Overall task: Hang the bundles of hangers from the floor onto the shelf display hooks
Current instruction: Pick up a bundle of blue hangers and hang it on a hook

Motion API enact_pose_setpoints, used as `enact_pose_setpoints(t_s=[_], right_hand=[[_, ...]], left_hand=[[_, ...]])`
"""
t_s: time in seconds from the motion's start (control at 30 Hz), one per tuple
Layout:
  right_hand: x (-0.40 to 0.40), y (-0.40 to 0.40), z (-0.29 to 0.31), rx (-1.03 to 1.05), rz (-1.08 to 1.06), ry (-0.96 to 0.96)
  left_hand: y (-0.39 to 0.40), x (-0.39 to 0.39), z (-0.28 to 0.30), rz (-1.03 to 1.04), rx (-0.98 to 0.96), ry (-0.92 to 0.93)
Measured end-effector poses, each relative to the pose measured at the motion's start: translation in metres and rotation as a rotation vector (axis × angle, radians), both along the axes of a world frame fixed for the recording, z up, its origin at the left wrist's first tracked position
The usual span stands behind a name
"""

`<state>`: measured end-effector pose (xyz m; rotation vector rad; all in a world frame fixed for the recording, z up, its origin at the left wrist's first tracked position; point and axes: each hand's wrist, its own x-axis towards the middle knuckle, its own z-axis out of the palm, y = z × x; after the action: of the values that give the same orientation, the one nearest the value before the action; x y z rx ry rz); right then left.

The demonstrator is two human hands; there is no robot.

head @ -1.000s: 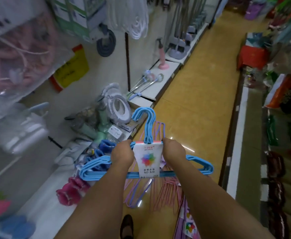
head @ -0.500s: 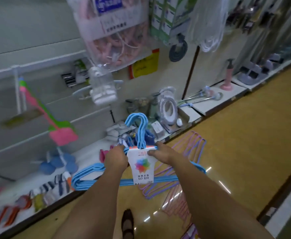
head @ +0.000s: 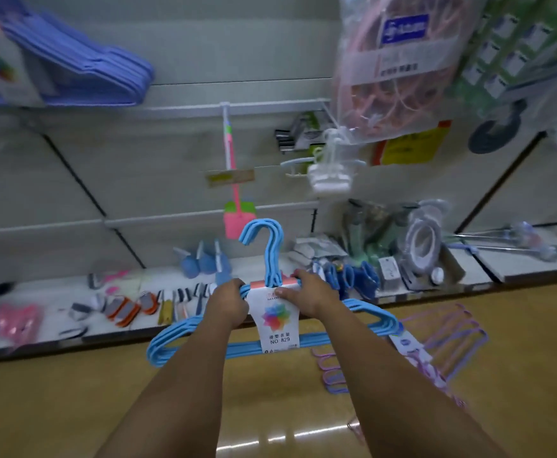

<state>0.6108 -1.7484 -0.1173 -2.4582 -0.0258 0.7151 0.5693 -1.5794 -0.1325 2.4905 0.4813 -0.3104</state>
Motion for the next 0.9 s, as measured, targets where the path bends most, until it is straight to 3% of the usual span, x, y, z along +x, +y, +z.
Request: enact_pose_setpoints(t_s=[0.27,0.43,0.9], right_hand=[[-0.034,0.129,0.010,-0.062,0.111,-0.049],[-0.062,0.214,0.017,-0.045,0.184,-0.055],[-0.115,0.409,0.025,-0.101,0.433,-0.191]], left_hand=[[0.113,-0.055,0.020,0.163,-0.318,0.057],[0.191,-0.093,0.015,0.171,-0.155,0.021],[0.370,-0.169,0.017,0.359,-0.045,-0.041]])
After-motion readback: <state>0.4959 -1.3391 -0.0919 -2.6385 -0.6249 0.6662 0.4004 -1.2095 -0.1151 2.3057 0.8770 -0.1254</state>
